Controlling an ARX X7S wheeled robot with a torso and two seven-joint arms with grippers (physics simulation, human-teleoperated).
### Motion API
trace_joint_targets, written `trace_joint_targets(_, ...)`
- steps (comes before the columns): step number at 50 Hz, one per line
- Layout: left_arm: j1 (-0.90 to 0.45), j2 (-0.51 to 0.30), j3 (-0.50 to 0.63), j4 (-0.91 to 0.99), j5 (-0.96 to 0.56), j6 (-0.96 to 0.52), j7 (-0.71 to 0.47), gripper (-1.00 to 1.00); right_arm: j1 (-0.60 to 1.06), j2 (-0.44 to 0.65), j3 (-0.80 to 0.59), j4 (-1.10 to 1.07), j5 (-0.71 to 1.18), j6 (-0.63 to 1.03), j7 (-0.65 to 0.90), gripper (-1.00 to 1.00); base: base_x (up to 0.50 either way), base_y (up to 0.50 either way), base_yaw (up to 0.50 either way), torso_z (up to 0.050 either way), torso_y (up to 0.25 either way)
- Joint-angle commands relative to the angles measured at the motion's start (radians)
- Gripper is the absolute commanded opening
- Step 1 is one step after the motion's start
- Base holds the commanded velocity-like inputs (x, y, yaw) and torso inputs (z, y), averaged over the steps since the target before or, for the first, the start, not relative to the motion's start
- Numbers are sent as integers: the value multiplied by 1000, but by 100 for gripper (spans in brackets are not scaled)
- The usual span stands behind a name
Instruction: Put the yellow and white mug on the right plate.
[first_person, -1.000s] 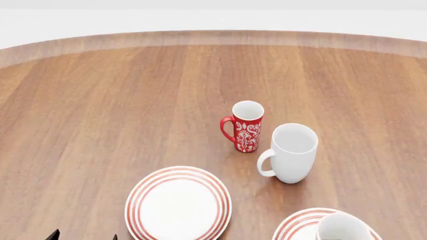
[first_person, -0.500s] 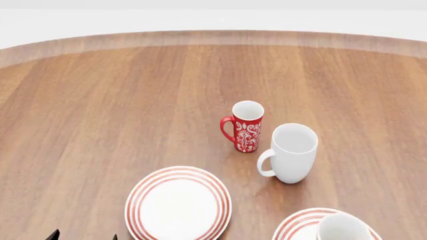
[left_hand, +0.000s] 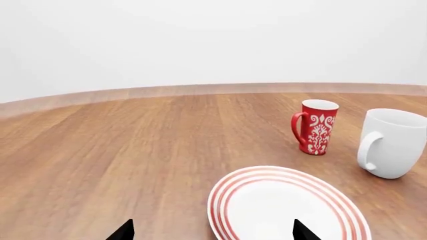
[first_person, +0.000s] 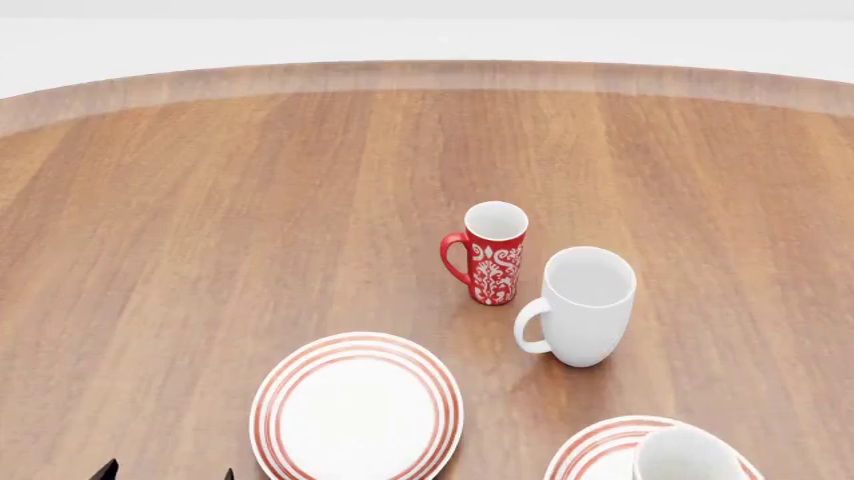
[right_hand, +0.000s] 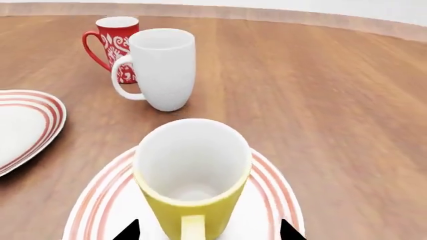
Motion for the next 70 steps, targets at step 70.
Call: trace_joint_targets(70,3,-27,-1,31,-19,11,-28,100,-488,124,276,-920,40,-131,198,100,0,0,0,0,0)
